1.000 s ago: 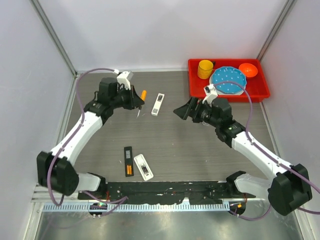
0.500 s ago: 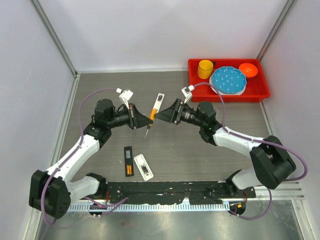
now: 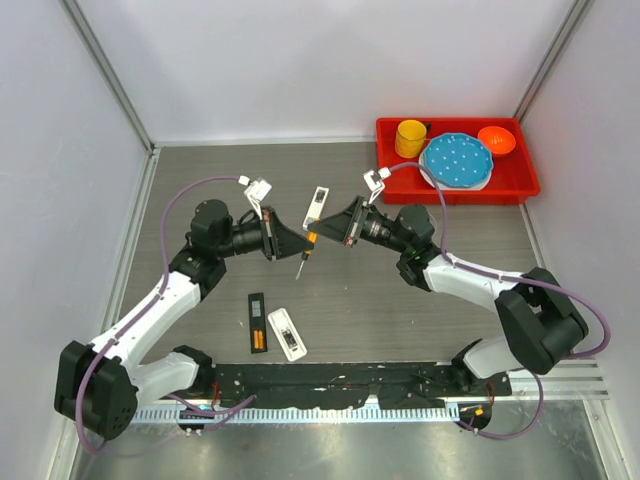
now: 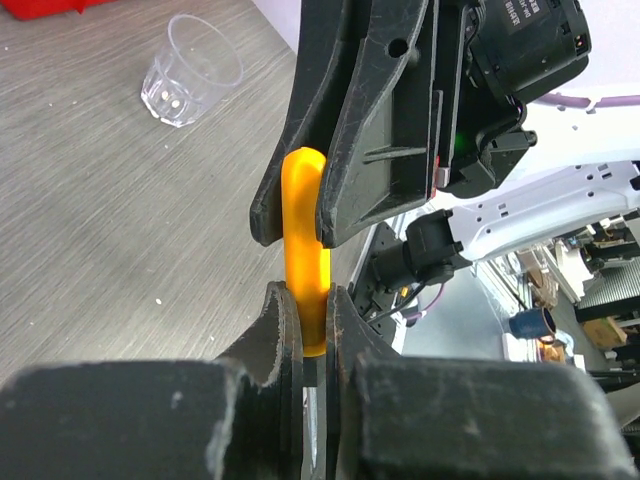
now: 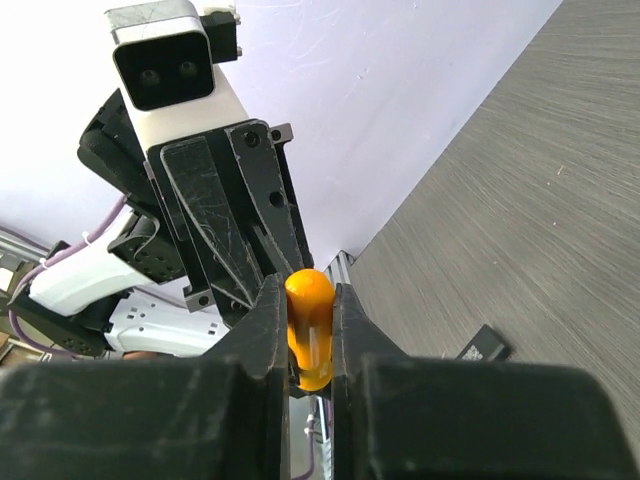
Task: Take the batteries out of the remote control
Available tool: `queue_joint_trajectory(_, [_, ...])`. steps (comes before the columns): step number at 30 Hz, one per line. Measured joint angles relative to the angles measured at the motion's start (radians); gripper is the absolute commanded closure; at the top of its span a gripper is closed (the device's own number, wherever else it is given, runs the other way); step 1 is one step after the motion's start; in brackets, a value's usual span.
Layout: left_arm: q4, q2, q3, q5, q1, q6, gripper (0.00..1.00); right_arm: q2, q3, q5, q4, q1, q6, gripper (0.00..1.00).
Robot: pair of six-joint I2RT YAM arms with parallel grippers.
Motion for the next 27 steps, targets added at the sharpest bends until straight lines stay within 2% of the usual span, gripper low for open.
queue_joint_trajectory(1, [0.0, 0.0, 0.0, 0.001, 0.0, -0.006, 0.92, 0.002, -0.001, -0.002, 0.003, 0.0, -0.003, 0.99])
queue_joint_trajectory(2, [-0.002, 0.0, 0.0, 0.002, 0.0, -0.009, 0.79, 0.003, -0.003, -0.002, 0.006, 0.0, -0.004, 0.99])
queue_joint_trajectory(3, [-0.006, 0.0, 0.0, 0.002, 0.0, -0.008, 0.54, 0.003, -0.004, -0.004, 0.008, 0.0, -0.004, 0.99])
queue_joint_trajectory(6, [-0.028, -0.001, 0.003, -0.013, -0.001, 0.025, 0.27, 0.003, -0.005, -0.008, 0.002, 0.0, -0.007, 0.99])
queue_joint_trajectory(8, [-0.067, -0.006, 0.003, -0.036, -0.002, 0.05, 0.21, -0.002, -0.004, 0.001, -0.026, 0.0, -0.022, 0.99])
queue_joint_trajectory(16, [-0.143, -0.043, 0.003, -0.134, -0.018, 0.116, 0.21, -0.186, 0.002, 0.187, -0.389, 0.004, -0.172, 0.99])
queue_joint_trajectory(20, [-0.144, 0.018, 0.018, -0.142, -0.06, 0.123, 0.26, -0.233, 0.007, 0.221, -0.437, 0.004, -0.194, 0.99])
queue_joint_trajectory(22, [-0.14, 0.061, 0.034, -0.14, -0.084, 0.123, 0.32, -0.233, 0.007, 0.224, -0.443, 0.004, -0.194, 0.99])
queue_joint_trajectory(25, [-0.119, 0.101, 0.04, -0.133, -0.116, 0.118, 0.56, -0.233, 0.007, 0.224, -0.449, 0.004, -0.193, 0.99])
queue_joint_trajectory(26, [-0.111, 0.107, 0.04, -0.13, -0.125, 0.114, 0.77, -0.233, 0.007, 0.223, -0.449, 0.004, -0.193, 0.99])
queue_joint_trajectory(27, [-0.101, 0.113, 0.041, -0.128, -0.133, 0.113, 0.87, -0.233, 0.007, 0.223, -0.45, 0.004, -0.192, 0.99])
